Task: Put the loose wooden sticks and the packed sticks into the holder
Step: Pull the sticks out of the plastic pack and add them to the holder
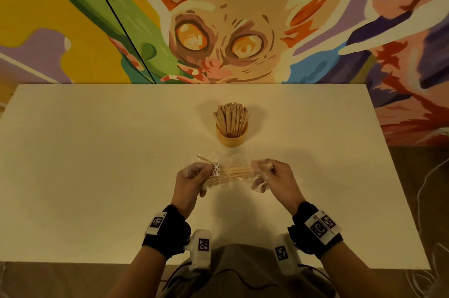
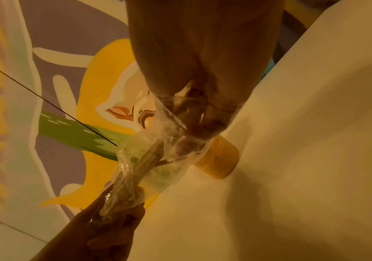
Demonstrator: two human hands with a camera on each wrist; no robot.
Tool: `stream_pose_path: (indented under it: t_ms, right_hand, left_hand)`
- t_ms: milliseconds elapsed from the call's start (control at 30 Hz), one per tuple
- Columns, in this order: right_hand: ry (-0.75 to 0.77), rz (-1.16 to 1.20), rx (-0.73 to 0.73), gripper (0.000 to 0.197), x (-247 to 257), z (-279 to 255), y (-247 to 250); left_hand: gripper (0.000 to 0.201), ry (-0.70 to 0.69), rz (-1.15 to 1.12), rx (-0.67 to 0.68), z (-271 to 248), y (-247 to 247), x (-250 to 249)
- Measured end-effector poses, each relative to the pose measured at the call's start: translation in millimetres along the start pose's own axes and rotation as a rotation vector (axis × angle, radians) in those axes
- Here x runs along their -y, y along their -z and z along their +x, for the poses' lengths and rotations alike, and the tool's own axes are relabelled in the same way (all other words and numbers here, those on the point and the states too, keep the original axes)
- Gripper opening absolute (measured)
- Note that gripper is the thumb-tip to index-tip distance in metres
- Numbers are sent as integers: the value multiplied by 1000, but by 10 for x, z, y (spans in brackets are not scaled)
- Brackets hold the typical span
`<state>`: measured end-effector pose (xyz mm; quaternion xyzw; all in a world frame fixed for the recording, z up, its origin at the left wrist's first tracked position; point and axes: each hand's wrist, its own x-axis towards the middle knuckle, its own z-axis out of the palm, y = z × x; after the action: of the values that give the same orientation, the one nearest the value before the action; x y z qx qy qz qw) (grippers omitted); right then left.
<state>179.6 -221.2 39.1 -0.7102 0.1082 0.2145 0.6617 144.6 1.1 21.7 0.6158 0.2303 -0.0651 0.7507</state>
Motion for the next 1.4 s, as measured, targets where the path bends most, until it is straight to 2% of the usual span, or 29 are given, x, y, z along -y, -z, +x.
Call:
stream_pose_path:
  t_ms: [167,267,367,533,667,767,867,1033,1233,1400]
  right_hand:
    - [-27,51,9,21,34,7,-5]
    - [-14,62,37,19,28,-2,-24]
    - [24,54,32,14,-2,0,-31]
    - [71,28,-16,10,-10,-11,-19]
    - [82,6,-29,14,-13,-17,-21]
    - [28,99,34,15,26,-21,-62]
    - [9,216,62,11,63,-24,-89]
    - [23,293,12,6,47,7,39]
    - [-5,336,26,16,28,-7,-10]
    - [-6,419,-50,12,-18,-28,15]
  left_hand:
    - [25,-23,34,-24,-7,-52,-75]
    - [37,-14,70,-140,14,-113,-120]
    - [32,-4,21,-207,36,-178,-141]
    - [30,-28,-59,-217,54,-234,-135]
    - [29,-17,-72,-196,62,-223,-99]
    - [25,-8,-64,-152,30,-240,-81]
    - [30,5,-65,-109,-17,-300,-86]
    - [29,-33,-53,-203,-4,-245,-150]
    - [26,-92,109,-138,-50,-372,-197]
    - [32,-131,59,-212,-6,-323,-216]
